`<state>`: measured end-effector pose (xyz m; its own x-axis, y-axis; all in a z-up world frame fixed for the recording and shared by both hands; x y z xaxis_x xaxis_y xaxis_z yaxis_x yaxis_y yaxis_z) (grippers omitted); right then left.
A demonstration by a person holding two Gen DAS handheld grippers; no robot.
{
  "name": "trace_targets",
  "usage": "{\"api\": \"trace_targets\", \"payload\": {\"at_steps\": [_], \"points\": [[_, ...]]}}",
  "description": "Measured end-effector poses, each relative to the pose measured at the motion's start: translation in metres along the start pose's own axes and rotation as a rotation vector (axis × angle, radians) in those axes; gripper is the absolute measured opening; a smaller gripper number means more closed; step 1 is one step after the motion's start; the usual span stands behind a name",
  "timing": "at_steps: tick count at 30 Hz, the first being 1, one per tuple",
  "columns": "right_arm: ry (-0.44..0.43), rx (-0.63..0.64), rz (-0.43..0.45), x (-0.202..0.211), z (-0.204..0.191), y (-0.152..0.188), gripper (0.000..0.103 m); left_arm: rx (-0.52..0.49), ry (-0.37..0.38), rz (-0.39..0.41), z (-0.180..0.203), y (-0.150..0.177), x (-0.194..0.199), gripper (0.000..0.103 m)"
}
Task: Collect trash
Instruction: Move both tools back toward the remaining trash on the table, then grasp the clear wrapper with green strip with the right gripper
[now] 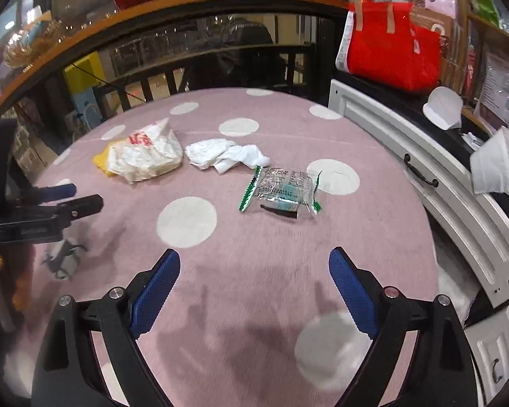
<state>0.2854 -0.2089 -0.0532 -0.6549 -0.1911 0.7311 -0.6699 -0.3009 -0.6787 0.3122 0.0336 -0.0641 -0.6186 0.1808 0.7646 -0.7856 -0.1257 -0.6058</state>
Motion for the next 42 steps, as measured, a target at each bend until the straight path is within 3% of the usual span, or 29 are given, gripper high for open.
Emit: {"api": "trace_targets", "payload": {"at_steps": [7,11,13,15,17,20,22,23,25,27,42], "points": [[-0.028,-0.110,-0.079,-0.061,0.019,-0.038,0.088,0.019,-0.034,-0.020,0.009,-0.041,-0.042,0.094],[0.034,-0.109,-0.146,-0.086,0.017,-0.045,0.088,0.037,-0.085,-0.049,0.010,-0.055,-0.070,0.093],[0.050,-0.103,-0.159,-0.090,0.016,-0.044,0.084,0.052,-0.097,-0.053,0.008,-0.059,-0.077,0.085],[0.080,-0.087,-0.166,-0.092,0.016,-0.044,0.064,0.054,-0.105,-0.054,0.009,-0.059,-0.079,0.068],[0.087,-0.074,-0.171,-0.093,0.016,-0.042,0.058,0.068,-0.116,-0.045,0.007,-0.060,-0.078,0.059],[0.079,-0.079,-0.167,-0.089,0.018,-0.039,0.028,0.086,-0.105,-0.030,0.006,-0.059,-0.073,0.045],[0.060,-0.099,-0.168,-0.088,0.020,-0.037,0.016,0.085,-0.105,-0.003,0.005,-0.058,-0.064,0.033],[0.053,-0.108,-0.166,-0.086,0.022,-0.034,0.008,0.081,-0.101,0.007,0.006,-0.057,-0.060,0.021],[0.040,-0.117,-0.151,-0.082,0.023,-0.033,0.007,0.070,-0.092,0.017,0.008,-0.054,-0.051,0.008],[0.040,-0.117,-0.132,-0.074,0.022,-0.031,0.004,0.064,-0.081,0.018,0.009,-0.049,-0.045,0.005],[-0.030,-0.107,-0.036,-0.020,0.018,-0.011,0.004,0.036,-0.018,0.063,0.016,-0.023,-0.004,0.001]]}}
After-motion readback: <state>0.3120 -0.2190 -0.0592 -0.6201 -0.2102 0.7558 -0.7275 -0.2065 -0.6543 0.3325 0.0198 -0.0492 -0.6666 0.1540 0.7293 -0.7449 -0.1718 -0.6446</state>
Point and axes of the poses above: each gripper's, at about its wrist camera, not at the fingertips, and x roughly against the way its jaws point, z to its right, y to its underside, the point moved 2 cm from there along -x, roughly the way its jaws point, and after that the axes turned 11 degrees about x, right-handed, at the moved point
